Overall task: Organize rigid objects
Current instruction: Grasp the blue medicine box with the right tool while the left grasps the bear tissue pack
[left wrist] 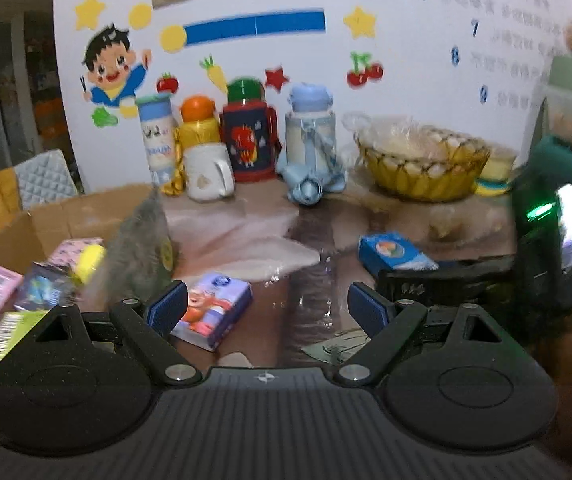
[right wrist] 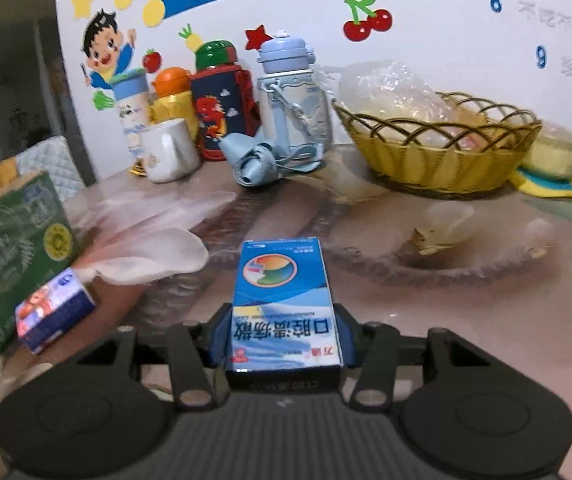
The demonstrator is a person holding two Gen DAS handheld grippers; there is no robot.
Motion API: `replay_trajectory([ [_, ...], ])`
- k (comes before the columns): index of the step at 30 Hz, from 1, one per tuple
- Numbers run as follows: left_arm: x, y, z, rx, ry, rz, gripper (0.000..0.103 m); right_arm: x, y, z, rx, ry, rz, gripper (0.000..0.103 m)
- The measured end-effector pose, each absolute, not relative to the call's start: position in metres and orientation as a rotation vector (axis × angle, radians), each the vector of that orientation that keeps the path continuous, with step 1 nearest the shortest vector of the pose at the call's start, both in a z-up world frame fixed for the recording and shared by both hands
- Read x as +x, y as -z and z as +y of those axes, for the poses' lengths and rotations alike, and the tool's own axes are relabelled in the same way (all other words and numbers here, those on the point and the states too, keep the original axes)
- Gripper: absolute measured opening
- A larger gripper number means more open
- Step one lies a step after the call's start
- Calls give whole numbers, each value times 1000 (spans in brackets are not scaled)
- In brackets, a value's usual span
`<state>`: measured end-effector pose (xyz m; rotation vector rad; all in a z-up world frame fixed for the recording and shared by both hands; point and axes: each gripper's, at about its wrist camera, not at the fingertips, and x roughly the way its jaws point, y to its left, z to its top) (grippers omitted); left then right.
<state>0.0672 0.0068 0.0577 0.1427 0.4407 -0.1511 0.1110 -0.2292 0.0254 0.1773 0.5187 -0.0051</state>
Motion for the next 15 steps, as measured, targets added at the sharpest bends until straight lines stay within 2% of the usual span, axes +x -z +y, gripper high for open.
replay_trajectory([
  [6,113,-36,3,116,7,510,103,110,-24,-236,222,-63,517,56],
  [10,141,-30,4,115,-11,528,103,109,-24,-238,243,-94,513,69],
  [15,170,-29,6,139,-7,543,103,109,-24,-245,284,-99,501,79],
])
